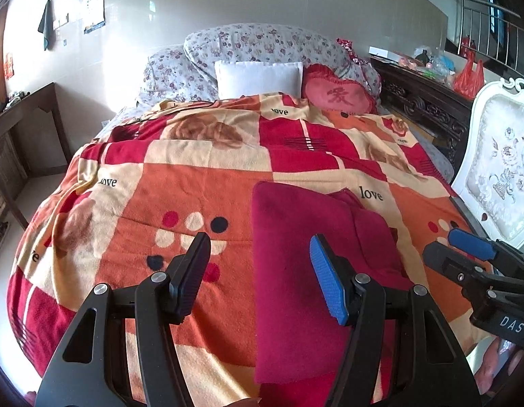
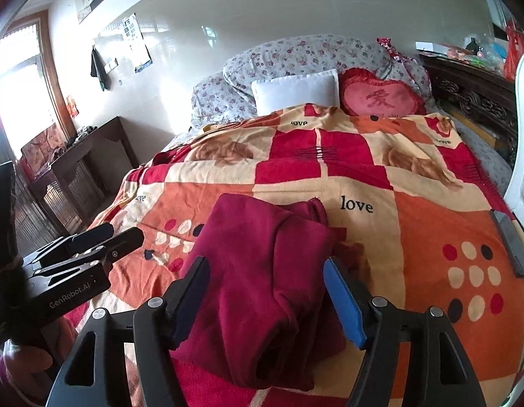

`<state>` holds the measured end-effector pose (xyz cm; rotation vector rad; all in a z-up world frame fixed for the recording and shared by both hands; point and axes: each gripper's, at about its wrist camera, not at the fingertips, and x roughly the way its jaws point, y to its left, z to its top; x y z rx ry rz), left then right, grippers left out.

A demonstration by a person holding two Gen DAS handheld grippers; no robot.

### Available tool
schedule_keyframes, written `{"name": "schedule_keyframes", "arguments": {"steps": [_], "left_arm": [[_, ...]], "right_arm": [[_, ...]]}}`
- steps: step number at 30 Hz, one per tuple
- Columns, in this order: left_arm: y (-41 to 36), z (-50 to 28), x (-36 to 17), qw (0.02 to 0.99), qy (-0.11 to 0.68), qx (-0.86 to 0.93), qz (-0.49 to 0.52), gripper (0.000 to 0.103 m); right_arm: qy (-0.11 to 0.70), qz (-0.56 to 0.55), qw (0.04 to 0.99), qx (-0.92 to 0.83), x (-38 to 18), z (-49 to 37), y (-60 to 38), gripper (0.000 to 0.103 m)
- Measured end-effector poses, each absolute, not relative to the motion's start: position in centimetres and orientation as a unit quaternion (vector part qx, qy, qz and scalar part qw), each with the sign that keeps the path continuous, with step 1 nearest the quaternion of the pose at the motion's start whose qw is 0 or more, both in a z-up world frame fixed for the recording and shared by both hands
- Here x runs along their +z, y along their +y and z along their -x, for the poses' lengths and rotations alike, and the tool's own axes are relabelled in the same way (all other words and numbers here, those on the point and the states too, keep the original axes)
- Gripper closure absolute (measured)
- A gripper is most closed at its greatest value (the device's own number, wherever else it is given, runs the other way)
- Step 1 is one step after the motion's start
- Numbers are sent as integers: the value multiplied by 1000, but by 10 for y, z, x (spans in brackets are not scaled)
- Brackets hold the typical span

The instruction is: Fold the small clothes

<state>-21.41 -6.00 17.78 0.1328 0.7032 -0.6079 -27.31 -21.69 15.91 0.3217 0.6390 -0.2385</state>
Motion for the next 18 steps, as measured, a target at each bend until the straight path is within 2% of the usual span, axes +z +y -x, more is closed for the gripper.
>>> {"name": "schedule_keyframes", "arguments": {"steps": [18], "left_arm": [[-63, 217, 175, 891, 339, -292, -72, 42]], "right_arm": [[324, -171, 924, -109, 149, 273, -219, 35]]}}
